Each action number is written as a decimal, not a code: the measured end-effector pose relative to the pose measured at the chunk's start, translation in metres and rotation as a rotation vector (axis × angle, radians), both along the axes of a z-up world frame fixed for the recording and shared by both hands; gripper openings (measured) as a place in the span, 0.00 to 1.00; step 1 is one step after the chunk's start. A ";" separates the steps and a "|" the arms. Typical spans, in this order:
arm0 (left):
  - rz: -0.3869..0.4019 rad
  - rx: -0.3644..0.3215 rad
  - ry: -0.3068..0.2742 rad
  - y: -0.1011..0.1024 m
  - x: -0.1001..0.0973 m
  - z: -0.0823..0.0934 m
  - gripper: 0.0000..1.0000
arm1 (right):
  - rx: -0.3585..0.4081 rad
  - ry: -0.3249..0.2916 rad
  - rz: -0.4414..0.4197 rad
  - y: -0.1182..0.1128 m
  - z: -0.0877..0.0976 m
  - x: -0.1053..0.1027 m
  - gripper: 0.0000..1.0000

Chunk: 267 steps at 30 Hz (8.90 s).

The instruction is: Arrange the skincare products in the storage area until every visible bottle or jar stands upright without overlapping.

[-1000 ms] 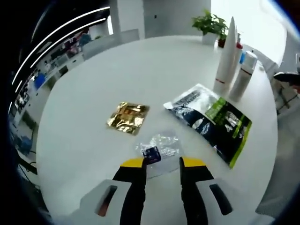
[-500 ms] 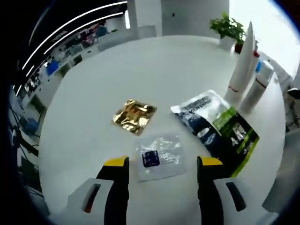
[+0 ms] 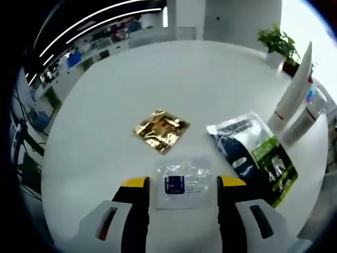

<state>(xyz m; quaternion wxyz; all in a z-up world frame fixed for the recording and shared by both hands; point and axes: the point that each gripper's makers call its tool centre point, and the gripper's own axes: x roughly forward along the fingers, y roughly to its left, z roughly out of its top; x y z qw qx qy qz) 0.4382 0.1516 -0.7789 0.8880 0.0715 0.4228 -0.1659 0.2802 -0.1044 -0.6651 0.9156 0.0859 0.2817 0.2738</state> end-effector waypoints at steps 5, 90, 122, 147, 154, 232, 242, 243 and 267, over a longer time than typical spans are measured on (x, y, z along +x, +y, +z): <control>0.023 0.000 0.004 0.001 0.002 -0.002 0.39 | 0.001 -0.005 -0.006 -0.001 0.001 0.001 0.99; -0.097 -0.051 -0.150 -0.009 -0.100 0.065 0.58 | -0.034 -0.081 0.035 0.003 0.007 -0.004 1.00; -0.103 -0.237 -0.226 0.026 -0.144 0.105 0.93 | -0.054 -0.080 0.038 0.003 0.006 -0.005 1.00; -0.099 -0.273 -0.232 0.024 -0.145 0.107 0.97 | -0.049 -0.075 0.029 0.001 0.006 -0.005 1.00; -0.118 -0.253 -0.206 0.023 -0.133 0.102 0.96 | -0.047 -0.069 0.024 0.001 0.005 -0.004 1.00; -0.463 0.069 0.091 -0.005 0.078 0.009 0.61 | -0.088 0.032 -0.033 -0.011 -0.014 0.001 0.99; -0.457 0.087 0.120 -0.006 0.078 0.001 0.53 | -0.087 0.035 -0.043 -0.012 -0.015 0.000 0.99; -0.450 0.087 0.120 -0.006 0.079 0.002 0.53 | -0.086 0.035 -0.043 -0.012 -0.015 0.000 0.99; -0.299 0.064 0.134 0.001 0.066 0.018 0.32 | -0.094 0.029 -0.022 -0.009 -0.014 -0.001 0.99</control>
